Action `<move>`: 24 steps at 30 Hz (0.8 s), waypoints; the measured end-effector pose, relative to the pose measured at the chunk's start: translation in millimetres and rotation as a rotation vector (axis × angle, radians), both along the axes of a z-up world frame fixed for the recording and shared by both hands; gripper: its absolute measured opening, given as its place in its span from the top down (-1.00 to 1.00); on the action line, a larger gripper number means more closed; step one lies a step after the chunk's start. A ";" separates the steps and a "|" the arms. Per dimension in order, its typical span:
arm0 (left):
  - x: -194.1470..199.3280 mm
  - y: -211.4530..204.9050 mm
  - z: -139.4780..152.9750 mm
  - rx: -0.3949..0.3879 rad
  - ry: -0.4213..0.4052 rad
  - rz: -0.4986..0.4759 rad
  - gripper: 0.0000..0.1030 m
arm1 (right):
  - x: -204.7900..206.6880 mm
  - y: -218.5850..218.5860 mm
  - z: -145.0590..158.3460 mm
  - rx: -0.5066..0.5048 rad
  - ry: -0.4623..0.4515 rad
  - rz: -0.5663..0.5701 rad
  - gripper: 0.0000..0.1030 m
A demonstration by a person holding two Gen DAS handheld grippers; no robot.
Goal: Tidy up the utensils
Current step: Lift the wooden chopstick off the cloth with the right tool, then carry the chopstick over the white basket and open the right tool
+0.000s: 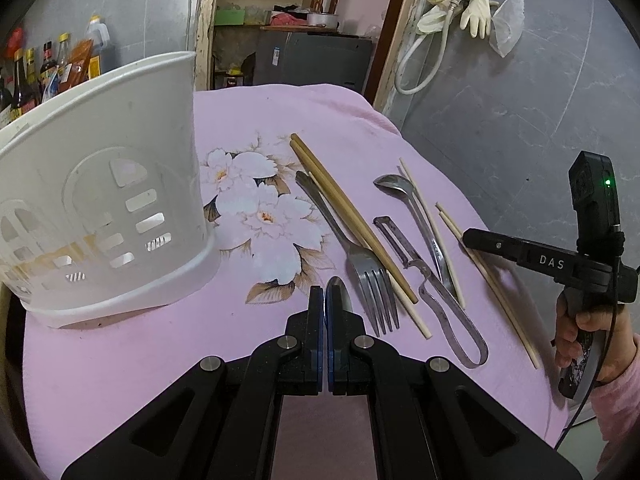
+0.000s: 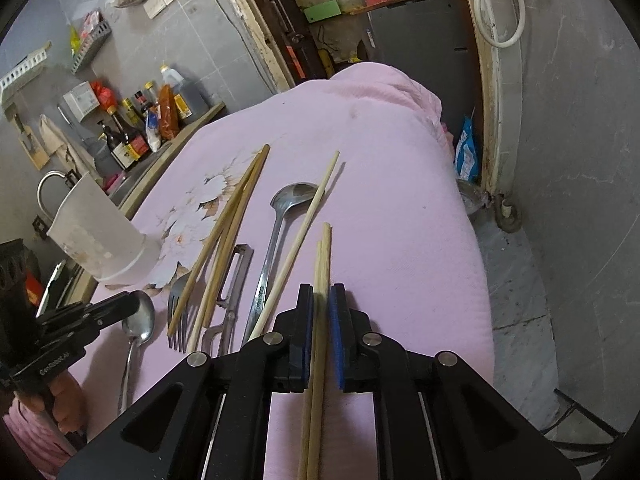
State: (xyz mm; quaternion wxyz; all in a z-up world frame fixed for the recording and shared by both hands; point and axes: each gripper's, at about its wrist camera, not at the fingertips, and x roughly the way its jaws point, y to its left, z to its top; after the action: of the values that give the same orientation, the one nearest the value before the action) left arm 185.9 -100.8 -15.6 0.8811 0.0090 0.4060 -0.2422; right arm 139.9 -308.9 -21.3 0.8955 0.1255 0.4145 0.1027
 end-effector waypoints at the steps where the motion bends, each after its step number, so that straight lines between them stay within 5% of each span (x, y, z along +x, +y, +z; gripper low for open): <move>1: -0.3 -0.1 -0.3 0.000 0.001 0.000 1.00 | 0.1 0.5 0.4 -0.004 0.000 0.000 0.85; 10: 1.8 0.2 -3.3 -0.004 0.025 -0.002 1.00 | -4.7 4.0 3.6 -0.098 -0.009 0.019 0.83; 18: 3.2 -0.5 -3.5 -0.001 0.033 -0.003 1.00 | 6.9 36.1 -2.8 -0.354 -0.008 0.081 0.79; 24: -4.5 1.8 4.9 -0.023 -0.022 0.004 1.00 | 12.9 21.2 2.3 -0.230 -0.003 0.029 0.94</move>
State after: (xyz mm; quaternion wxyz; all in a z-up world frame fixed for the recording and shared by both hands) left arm 181.4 -99.1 -10.7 0.8862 0.0009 0.3934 -0.2448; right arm 152.9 -287.6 -19.0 0.9030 0.0157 0.4240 0.0675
